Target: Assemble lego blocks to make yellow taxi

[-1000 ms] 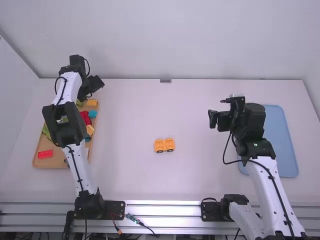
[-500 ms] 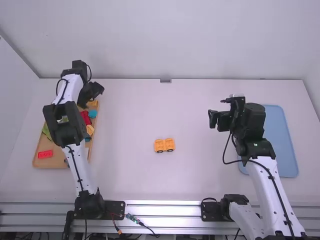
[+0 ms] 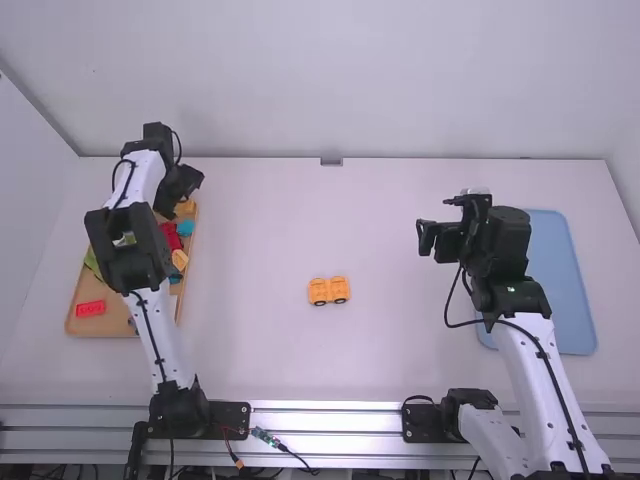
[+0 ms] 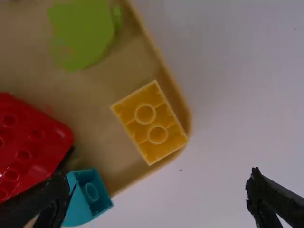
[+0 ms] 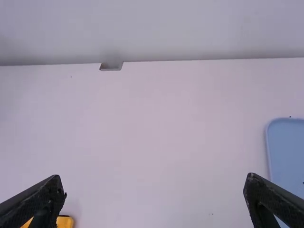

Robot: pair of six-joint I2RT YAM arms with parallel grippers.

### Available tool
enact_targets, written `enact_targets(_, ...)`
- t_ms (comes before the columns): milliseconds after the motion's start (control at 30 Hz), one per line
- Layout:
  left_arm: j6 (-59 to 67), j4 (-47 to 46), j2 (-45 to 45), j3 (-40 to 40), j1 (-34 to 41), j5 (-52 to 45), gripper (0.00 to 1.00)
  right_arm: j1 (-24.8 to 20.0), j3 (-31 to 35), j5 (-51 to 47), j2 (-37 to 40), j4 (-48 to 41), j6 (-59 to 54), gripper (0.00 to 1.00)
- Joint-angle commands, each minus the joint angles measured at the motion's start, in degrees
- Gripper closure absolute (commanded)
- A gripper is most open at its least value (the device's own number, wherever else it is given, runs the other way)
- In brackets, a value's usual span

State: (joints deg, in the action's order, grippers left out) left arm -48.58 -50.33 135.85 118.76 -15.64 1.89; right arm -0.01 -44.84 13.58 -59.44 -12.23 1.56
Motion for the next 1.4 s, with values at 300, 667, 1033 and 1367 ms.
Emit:
enact_targets(300,-4.76,6.71,0.44,-6.43,-0.48,3.37,0.07,0.07,-1.7,0.13,0.52,-0.24,-0.09,0.01)
enact_targets(667,-7.28,14.75,0.44,-12.72,-0.61,3.76,0.32,0.07,-1.7,0.15,0.5,-0.28,-0.09,0.01)
enact_targets(1033,-7.45,14.01,0.44,-12.63,-0.72,3.72,0.42,0.07,-1.7,0.13,0.5,-0.22,-0.09,0.01)
enact_targets(1367,-7.58,15.5,0.42,-12.59,-0.76,3.74,0.19,0.07,-1.7,0.13,0.5,-0.22,-0.46,0.01)
